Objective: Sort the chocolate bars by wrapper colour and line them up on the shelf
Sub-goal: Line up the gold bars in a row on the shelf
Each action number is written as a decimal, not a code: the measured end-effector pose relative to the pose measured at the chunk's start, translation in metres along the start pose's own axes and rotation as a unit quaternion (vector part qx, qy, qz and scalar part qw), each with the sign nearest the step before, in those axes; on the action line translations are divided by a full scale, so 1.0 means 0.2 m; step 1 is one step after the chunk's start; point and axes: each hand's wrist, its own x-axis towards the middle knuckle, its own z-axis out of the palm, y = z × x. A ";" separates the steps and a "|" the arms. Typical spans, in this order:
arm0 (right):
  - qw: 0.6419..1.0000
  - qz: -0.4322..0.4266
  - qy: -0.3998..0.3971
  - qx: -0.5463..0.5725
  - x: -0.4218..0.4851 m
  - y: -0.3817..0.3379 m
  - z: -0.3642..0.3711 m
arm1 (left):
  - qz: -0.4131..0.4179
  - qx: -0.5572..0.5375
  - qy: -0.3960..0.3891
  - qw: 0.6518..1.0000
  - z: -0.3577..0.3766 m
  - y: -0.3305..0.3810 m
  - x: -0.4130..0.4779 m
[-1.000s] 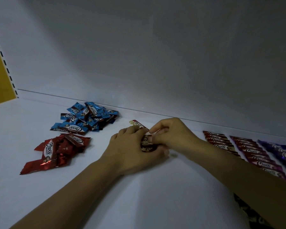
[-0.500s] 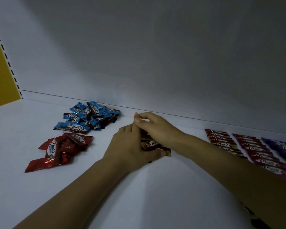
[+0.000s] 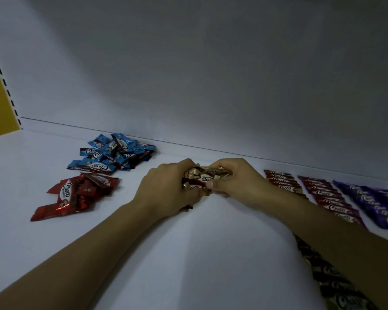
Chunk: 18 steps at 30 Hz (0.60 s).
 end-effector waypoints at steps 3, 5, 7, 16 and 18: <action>0.994 0.020 0.008 0.108 -0.02 -0.02 0.01 | -0.025 -0.083 0.028 0.996 -0.01 0.00 -0.01; 0.990 0.028 0.022 0.137 -0.02 -0.03 0.00 | -0.044 -0.128 0.054 0.989 -0.02 0.00 0.00; 0.990 0.035 0.028 0.131 -0.02 -0.04 0.01 | -0.067 -0.163 0.064 0.982 -0.02 0.00 0.01; 0.996 -0.006 0.084 0.017 -0.08 -0.03 0.01 | -0.097 -0.284 0.075 0.951 -0.02 -0.05 0.06; 0.993 -0.024 0.099 0.061 -0.10 -0.04 0.00 | -0.104 -0.293 0.083 0.947 -0.02 -0.05 0.06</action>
